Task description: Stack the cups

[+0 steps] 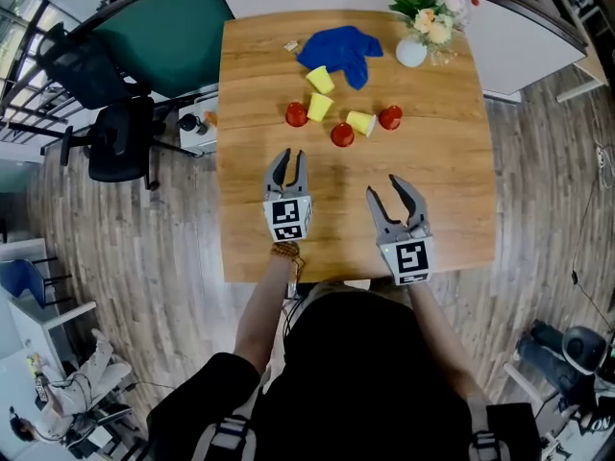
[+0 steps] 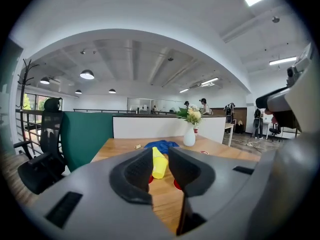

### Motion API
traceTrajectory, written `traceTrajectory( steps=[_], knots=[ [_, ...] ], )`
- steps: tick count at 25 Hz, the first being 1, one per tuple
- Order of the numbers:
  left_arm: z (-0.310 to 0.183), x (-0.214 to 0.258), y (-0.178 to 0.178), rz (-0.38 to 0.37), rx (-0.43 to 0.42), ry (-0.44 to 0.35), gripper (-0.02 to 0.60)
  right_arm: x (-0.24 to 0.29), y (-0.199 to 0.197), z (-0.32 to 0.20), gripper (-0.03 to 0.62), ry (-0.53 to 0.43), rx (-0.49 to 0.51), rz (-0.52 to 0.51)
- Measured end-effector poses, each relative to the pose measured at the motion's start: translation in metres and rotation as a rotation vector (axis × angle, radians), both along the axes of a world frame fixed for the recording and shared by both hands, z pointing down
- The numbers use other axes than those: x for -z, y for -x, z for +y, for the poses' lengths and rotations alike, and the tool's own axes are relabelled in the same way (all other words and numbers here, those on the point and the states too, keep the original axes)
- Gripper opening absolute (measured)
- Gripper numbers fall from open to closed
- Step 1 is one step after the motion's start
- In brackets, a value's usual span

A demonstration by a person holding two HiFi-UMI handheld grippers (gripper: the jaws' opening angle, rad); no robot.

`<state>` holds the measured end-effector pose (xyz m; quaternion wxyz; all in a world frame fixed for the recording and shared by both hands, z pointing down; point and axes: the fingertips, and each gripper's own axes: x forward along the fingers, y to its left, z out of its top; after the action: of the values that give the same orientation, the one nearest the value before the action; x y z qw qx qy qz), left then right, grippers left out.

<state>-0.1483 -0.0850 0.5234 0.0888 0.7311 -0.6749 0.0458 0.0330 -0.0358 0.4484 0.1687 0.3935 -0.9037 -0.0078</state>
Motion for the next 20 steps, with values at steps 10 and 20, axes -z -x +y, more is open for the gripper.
traceTrajectory(
  steps=[10, 20],
  knots=[
    [-0.061, -0.046, 0.027, -0.024, 0.002, 0.061, 0.170, -0.013, 0.036, -0.035, 0.183, 0.019, 0.090, -0.015],
    [-0.113, -0.103, 0.038, -0.051, -0.021, 0.158, 0.249, -0.036, 0.023, -0.048, 0.189, 0.081, 0.105, -0.015]
  ],
)
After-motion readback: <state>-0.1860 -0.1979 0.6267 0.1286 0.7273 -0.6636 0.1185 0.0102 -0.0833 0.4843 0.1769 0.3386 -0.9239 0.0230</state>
